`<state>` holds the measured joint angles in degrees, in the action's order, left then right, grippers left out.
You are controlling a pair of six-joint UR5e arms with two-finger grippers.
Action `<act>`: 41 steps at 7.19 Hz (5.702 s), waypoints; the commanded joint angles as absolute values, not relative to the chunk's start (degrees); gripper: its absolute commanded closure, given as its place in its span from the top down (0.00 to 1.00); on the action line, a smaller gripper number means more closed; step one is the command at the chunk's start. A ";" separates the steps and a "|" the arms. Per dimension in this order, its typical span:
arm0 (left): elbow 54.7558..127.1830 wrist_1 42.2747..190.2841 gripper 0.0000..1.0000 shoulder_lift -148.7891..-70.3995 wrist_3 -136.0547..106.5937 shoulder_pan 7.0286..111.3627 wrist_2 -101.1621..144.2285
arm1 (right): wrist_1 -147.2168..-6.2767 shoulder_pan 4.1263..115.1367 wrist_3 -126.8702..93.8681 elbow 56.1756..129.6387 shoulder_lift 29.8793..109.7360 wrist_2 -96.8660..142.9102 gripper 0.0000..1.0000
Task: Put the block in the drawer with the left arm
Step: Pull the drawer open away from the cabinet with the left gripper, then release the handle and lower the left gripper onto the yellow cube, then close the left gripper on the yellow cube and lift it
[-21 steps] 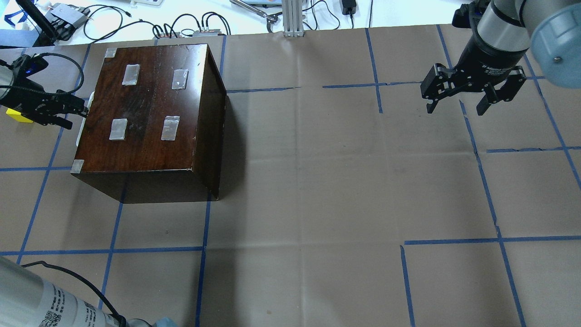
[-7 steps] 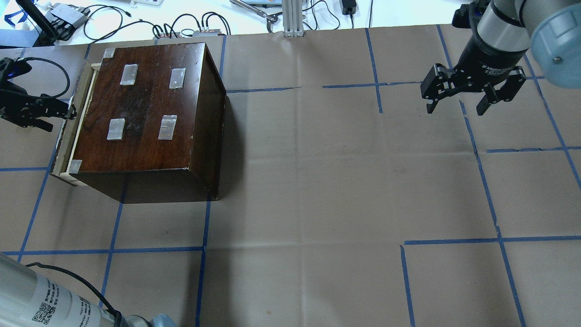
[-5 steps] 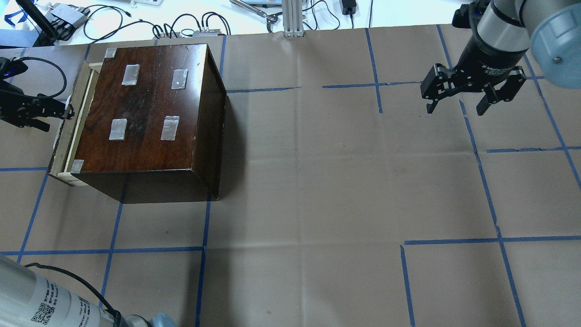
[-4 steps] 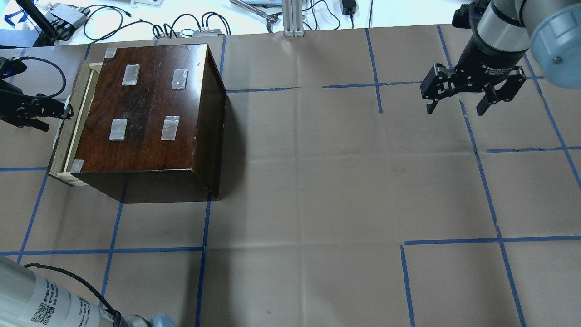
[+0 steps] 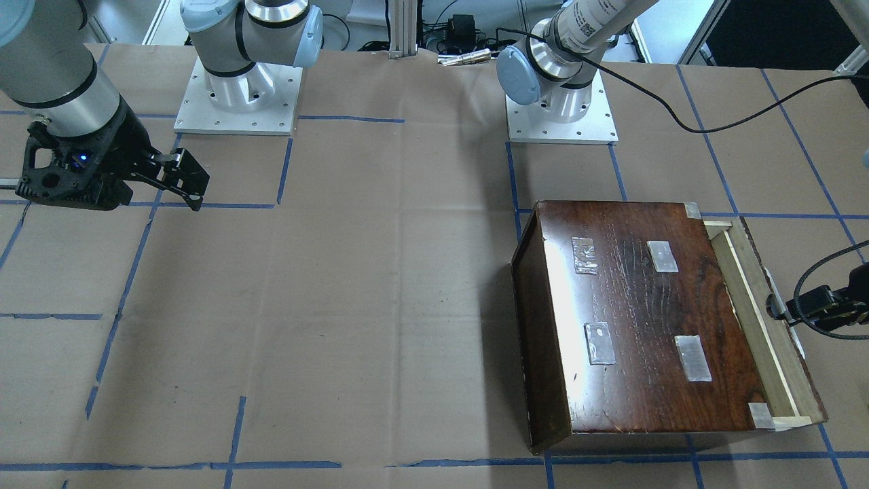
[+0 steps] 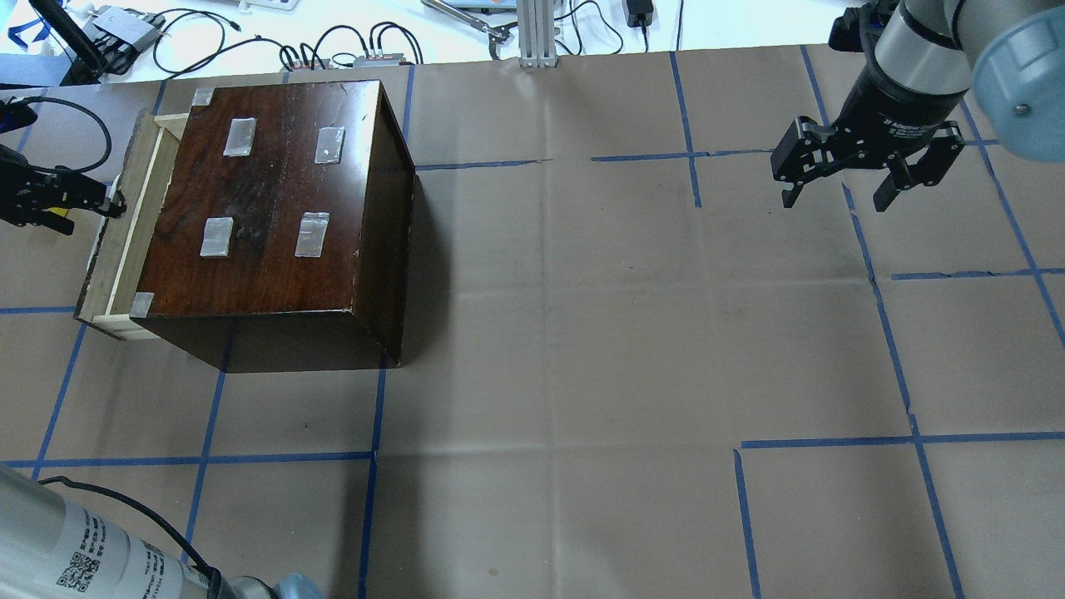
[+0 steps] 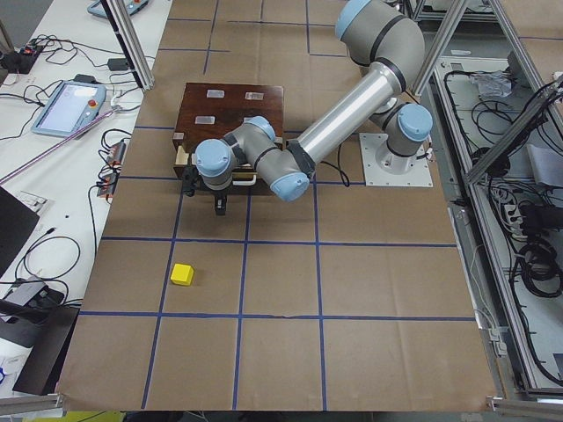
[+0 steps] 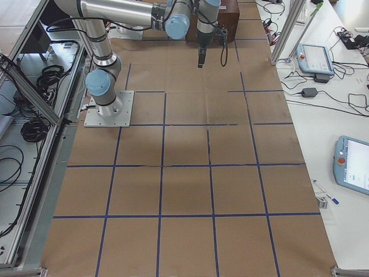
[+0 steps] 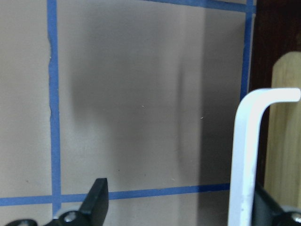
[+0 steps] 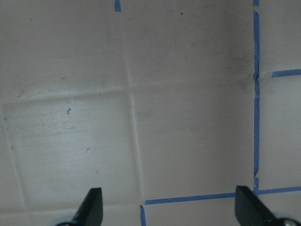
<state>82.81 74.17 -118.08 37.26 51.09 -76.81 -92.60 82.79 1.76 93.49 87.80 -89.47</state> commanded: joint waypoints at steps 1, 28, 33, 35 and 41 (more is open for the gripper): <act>82.44 74.09 0.99 -118.21 37.27 50.37 -77.69 | -92.64 82.79 1.76 93.51 87.80 -89.47 1.00; 32.22 85.07 0.99 -146.83 46.31 45.36 -80.86 | -92.64 82.79 1.76 93.52 87.80 -89.47 1.00; 28.20 88.33 0.98 -154.85 47.55 46.14 -81.03 | -92.64 82.79 1.76 93.52 87.80 -89.47 1.00; 28.30 88.59 0.98 -156.00 47.37 46.32 -81.38 | -92.64 82.79 1.76 93.52 87.80 -89.47 1.00; 26.99 88.68 0.35 -155.75 47.37 46.32 -83.85 | -92.64 82.79 1.76 93.43 87.80 -89.47 1.00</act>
